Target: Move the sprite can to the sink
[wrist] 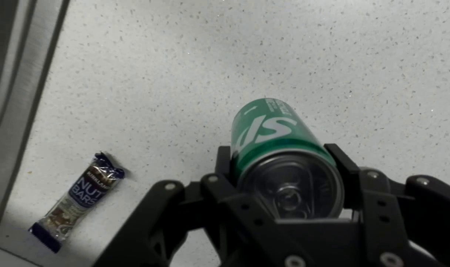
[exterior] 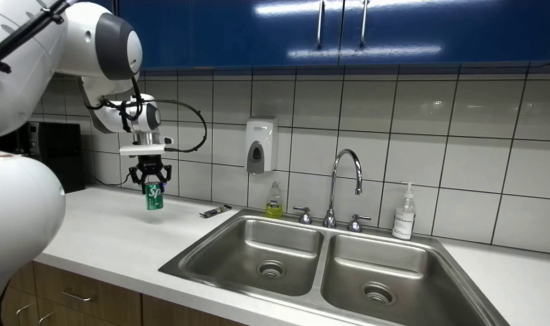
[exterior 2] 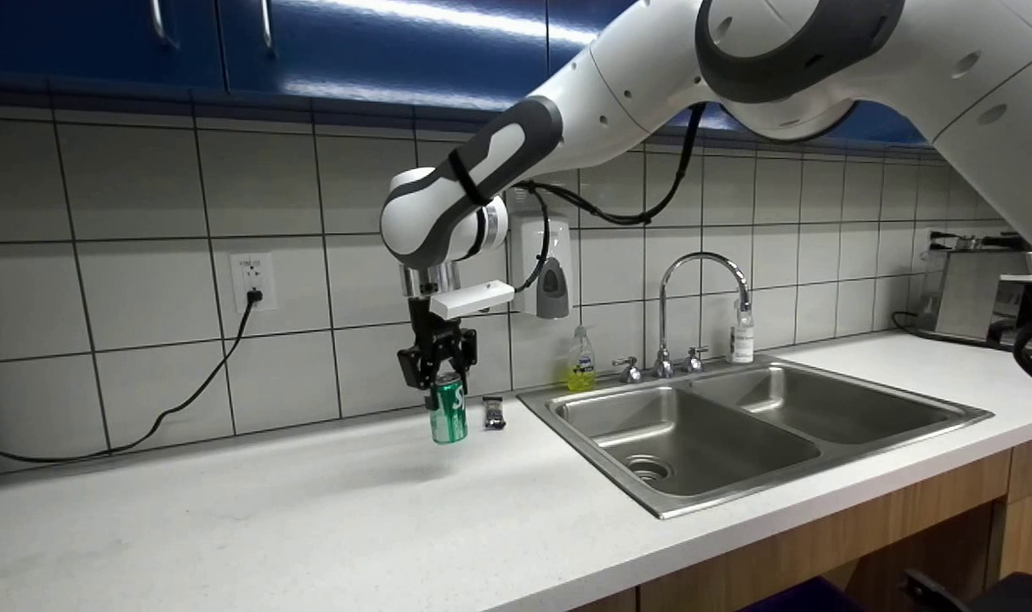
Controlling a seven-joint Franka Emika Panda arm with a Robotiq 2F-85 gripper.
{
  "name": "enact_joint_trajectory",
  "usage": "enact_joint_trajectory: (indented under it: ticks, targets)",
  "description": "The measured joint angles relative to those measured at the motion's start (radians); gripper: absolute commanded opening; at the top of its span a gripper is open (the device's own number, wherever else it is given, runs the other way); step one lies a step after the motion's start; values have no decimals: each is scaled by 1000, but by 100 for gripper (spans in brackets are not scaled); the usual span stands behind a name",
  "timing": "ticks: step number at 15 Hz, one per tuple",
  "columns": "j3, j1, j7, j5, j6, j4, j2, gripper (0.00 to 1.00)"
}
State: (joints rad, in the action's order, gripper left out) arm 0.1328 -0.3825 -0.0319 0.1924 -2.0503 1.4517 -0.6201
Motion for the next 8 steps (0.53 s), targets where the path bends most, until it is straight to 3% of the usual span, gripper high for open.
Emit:
enact_joint_trajectory:
  ticks: [8]
  targets:
    - [-19, 76, -20, -18, 13, 101, 73, 38]
